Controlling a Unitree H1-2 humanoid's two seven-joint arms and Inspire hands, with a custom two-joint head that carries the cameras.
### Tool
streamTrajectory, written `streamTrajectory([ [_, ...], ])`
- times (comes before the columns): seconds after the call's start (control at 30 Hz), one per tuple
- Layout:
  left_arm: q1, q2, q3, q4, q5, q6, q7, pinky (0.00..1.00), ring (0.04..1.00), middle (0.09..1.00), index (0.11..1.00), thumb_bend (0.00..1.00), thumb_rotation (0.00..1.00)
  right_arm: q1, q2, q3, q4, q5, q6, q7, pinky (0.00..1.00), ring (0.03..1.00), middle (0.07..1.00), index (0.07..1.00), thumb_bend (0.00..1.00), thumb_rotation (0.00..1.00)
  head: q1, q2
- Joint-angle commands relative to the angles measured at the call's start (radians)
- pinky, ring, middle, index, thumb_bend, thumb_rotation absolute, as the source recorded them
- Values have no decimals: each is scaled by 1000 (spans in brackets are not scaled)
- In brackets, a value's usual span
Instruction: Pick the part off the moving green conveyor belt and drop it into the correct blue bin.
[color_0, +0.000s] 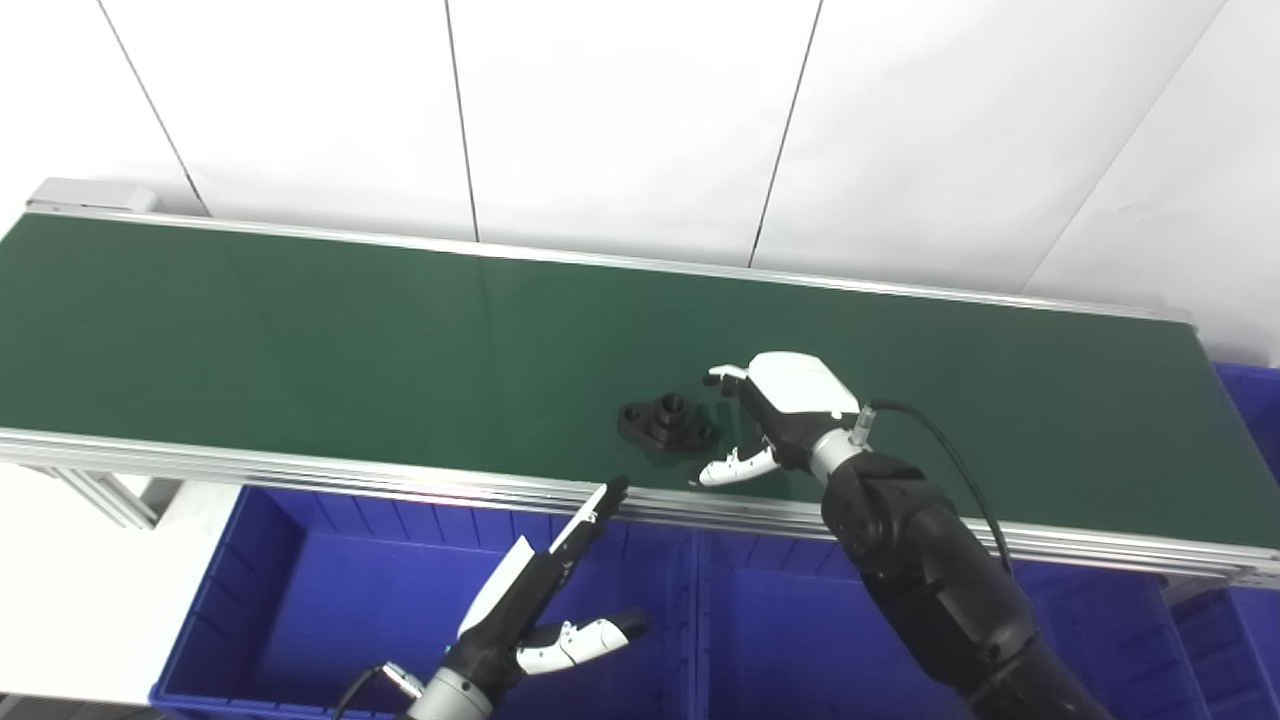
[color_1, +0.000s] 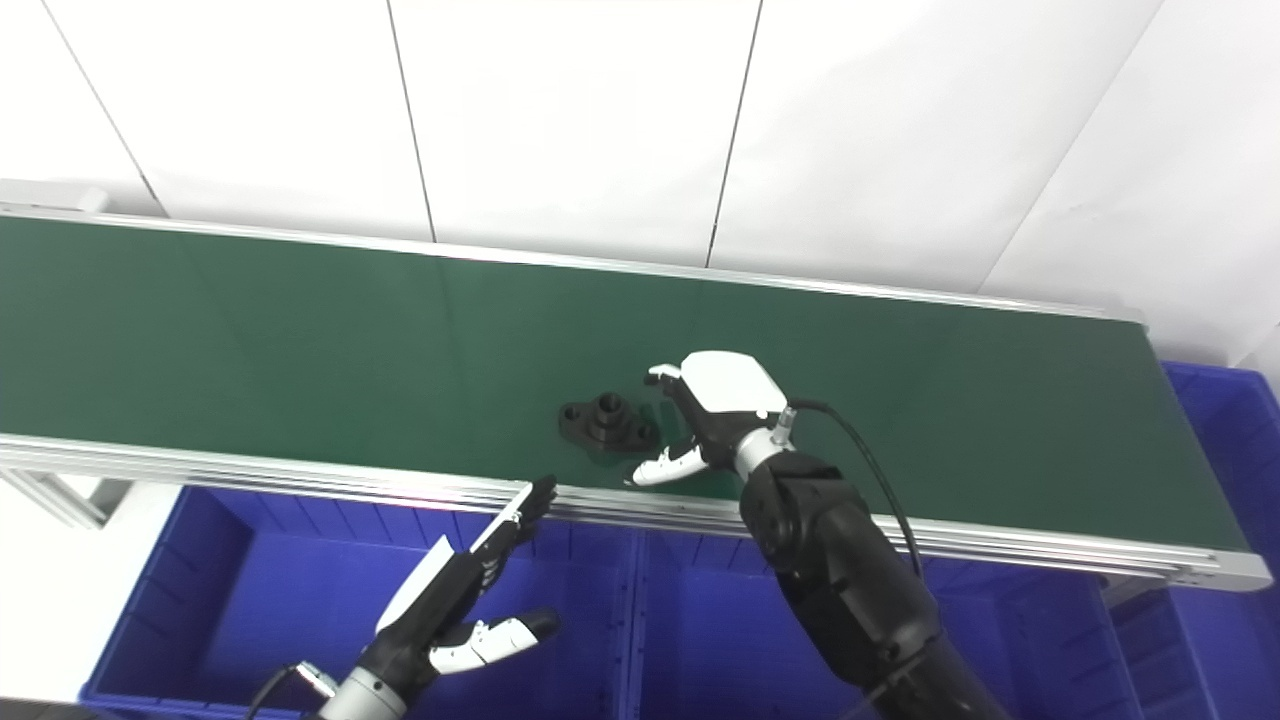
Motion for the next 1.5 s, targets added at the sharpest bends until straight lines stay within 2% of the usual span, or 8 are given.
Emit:
streamTrajectory([
  [0.0, -6, -9, -7, -45, 5, -12, 9, 974, 1000, 1000, 1000, 556, 687, -15, -8, 2, -14, -12, -38, -30, 752, 794, 810, 857, 732, 449, 2, 5],
  [0.73, -15, -31, -12, -57, 9, -8, 18, 980, 1000, 1000, 1000, 543, 676, 5, -8, 55, 53, -18, -121, -160, 642, 697, 737, 802, 639, 361, -8, 47],
  [0.97, -19, -37, -10, -57, 16, -9, 19, 976, 1000, 1000, 1000, 543, 679, 20, 14, 31, 53, 14, -162, -236, 468, 570, 628, 733, 592, 205, -8, 52],
  [1.03, -19, -37, -10, -57, 18, -9, 20, 975, 999, 1000, 1000, 544, 679, 24, 21, 24, 54, 20, -172, -256, 348, 430, 521, 701, 558, 53, -10, 55],
  [1.07, -19, -38, -9, -58, 18, -7, 20, 975, 999, 1000, 1000, 542, 678, 25, 24, 22, 54, 23, -175, -262, 300, 372, 496, 579, 536, 21, -10, 55],
  [1.27, -21, -36, -8, -60, 12, -2, 15, 975, 1000, 1000, 1000, 542, 677, 23, 20, 25, 56, 11, -190, -285, 342, 429, 471, 514, 518, 0, -15, 53],
  [1.4, -23, -35, -7, -57, 14, -5, 17, 971, 998, 1000, 1000, 542, 679, 22, 12, 24, 64, -1, -205, -298, 216, 285, 418, 508, 516, 0, -15, 53],
  [1.47, -23, -35, -6, -59, 13, 0, 16, 972, 1000, 1000, 1000, 547, 681, 22, 8, 21, 62, 1, -207, -293, 207, 275, 423, 504, 517, 0, -14, 52],
])
